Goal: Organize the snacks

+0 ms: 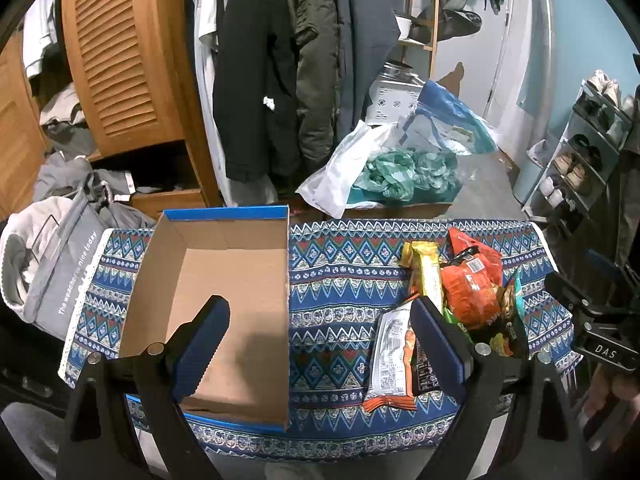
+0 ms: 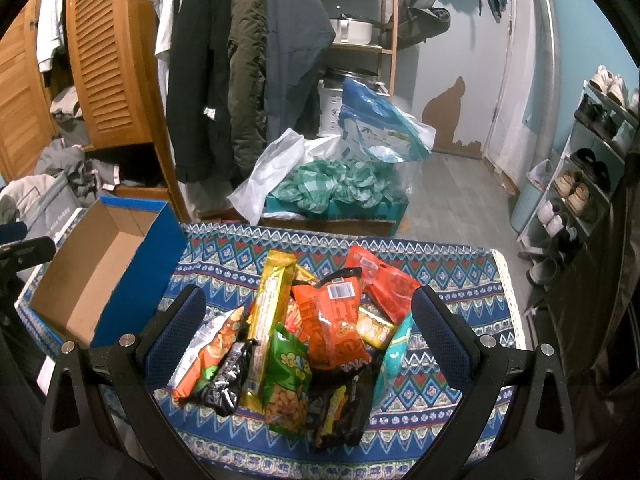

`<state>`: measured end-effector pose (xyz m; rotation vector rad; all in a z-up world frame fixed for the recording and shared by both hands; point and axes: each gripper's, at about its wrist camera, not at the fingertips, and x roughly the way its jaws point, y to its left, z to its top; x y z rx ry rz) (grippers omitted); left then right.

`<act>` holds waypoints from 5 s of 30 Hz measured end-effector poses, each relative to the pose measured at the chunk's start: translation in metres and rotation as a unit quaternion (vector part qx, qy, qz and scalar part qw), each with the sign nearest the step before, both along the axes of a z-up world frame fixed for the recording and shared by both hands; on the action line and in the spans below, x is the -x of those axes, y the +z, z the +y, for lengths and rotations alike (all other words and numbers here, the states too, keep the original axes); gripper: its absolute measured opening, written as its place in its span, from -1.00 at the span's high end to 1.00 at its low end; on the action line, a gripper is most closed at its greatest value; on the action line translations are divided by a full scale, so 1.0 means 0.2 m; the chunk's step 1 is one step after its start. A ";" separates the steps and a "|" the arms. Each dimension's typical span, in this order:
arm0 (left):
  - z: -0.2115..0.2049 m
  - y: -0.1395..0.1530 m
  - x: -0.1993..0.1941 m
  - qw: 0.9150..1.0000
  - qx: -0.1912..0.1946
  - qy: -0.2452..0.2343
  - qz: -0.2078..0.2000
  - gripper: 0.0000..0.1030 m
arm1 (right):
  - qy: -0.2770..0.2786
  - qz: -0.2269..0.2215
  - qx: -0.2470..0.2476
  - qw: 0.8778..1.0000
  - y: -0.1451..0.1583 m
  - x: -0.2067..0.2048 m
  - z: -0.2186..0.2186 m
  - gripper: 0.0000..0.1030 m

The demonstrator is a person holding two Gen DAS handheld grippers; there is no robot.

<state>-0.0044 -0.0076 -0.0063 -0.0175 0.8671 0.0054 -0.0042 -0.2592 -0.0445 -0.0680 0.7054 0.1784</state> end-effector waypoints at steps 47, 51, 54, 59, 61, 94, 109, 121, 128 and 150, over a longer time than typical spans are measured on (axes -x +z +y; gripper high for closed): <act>-0.15 -0.33 -0.18 0.992 0.005 -0.041 0.118 -0.80 | -0.108 0.117 0.015 0.987 -0.20 -0.21 -0.38 -0.95; -0.20 -0.39 -0.24 0.988 0.017 -0.054 0.142 -0.80 | -0.116 0.147 0.005 0.982 -0.29 -0.28 -0.43 -0.95; -0.24 -0.46 -0.30 0.985 0.021 -0.055 0.161 -0.80 | -0.123 0.174 0.000 0.977 -0.36 -0.33 -0.46 -0.95; -0.27 -0.58 -0.36 0.981 0.028 -0.057 0.183 -0.80 | -0.130 0.208 -0.001 0.969 -0.48 -0.39 -0.49 -0.95; -0.28 -0.63 -0.39 0.979 0.020 -0.053 0.197 -0.80 | -0.132 0.225 -0.011 0.965 -0.53 -0.41 -0.50 -0.95; -0.31 -1.10 -0.49 0.953 0.074 -0.050 0.291 -0.62 | -0.140 0.348 -0.080 0.924 -0.97 -0.50 -0.58 0.50; -0.28 -1.03 -0.48 0.960 0.069 -0.060 0.265 0.27 | -0.127 0.286 -0.065 0.948 -0.77 -0.42 -0.59 0.67; -0.31 -0.77 -0.40 0.971 0.076 -0.059 0.220 0.28 | -0.105 0.203 -0.040 0.973 -0.47 -0.35 -0.47 0.67; -0.32 -0.63 -0.38 0.978 0.081 -0.057 0.185 0.28 | -0.079 0.167 -0.069 0.980 -0.32 -0.30 -0.38 0.67; -0.01 -0.39 -0.27 0.985 0.109 -0.019 0.132 0.28 | 0.036 0.155 -0.097 0.983 -0.14 -0.32 0.16 0.67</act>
